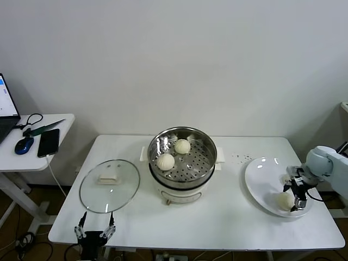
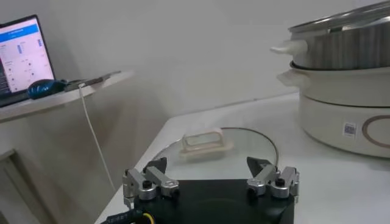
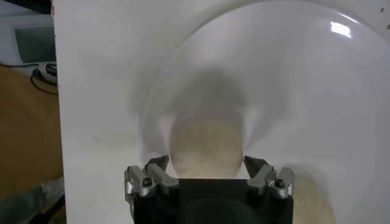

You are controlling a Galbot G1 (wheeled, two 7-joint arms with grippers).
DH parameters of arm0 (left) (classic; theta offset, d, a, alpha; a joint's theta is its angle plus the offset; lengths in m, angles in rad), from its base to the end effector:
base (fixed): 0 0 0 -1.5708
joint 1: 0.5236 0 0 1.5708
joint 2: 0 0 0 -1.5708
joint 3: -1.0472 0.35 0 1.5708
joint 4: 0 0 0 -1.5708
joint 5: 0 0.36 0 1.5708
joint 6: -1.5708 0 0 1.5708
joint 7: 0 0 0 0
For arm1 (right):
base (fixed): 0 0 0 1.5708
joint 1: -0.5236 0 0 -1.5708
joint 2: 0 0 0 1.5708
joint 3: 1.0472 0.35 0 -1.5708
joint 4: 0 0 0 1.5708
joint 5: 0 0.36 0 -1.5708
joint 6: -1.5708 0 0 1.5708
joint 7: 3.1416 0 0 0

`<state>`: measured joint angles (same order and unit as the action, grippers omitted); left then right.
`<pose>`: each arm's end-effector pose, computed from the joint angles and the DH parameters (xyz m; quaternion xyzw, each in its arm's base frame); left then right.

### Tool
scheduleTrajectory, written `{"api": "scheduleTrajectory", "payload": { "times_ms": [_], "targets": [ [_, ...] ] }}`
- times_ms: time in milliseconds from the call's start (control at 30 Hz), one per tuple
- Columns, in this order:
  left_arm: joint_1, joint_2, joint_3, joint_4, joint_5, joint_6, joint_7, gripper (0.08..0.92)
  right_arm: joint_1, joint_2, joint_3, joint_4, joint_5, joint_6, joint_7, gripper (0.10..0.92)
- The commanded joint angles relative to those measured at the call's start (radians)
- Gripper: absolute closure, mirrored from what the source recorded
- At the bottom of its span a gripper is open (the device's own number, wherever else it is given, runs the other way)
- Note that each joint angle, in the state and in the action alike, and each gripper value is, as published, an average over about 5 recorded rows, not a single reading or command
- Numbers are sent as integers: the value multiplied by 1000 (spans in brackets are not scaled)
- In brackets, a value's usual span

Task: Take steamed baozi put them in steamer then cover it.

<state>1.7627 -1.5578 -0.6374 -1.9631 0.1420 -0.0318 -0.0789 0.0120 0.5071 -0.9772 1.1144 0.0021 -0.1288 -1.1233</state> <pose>0.1105 0.0405 -0.3767 0.0705 -0.9809 -0.1115 0.1432 0.4722 -0.2881 -0.2392 0.4784 -0.5197 0.4772 0.5228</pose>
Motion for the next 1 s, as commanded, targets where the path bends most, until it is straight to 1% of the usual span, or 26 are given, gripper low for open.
{"api": "scheduleTrajectory", "payload": {
  "times_ms": [33, 200, 433, 533, 667, 800, 1000],
  "targets": [
    [1, 0, 1, 1, 2, 0, -2, 177, -24, 12, 24, -24, -21, 9, -9, 233],
    [2, 1, 0, 2, 0, 1, -9, 177, -21, 14, 25, -24, -17, 15, -11, 298],
    [4, 1, 0, 0, -1, 0, -8, 177, 59, 18, -15, -23, 14, 56, -16, 320],
    [4, 2, 2, -1, -1, 0, -8, 177, 183, 36, -84, -23, 34, 124, -32, 321],
    [6, 3, 4, -3, 1, 0, -6, 177, 423, 95, -243, -1, 28, 250, -65, 321],
    [10, 2, 4, -7, 3, 0, -6, 177, 643, 189, -386, 38, 40, 361, -78, 324],
    [18, -1, 7, -12, 4, 0, -2, 177, 825, 355, -451, 85, 46, 536, -90, 326]
  ]
}}
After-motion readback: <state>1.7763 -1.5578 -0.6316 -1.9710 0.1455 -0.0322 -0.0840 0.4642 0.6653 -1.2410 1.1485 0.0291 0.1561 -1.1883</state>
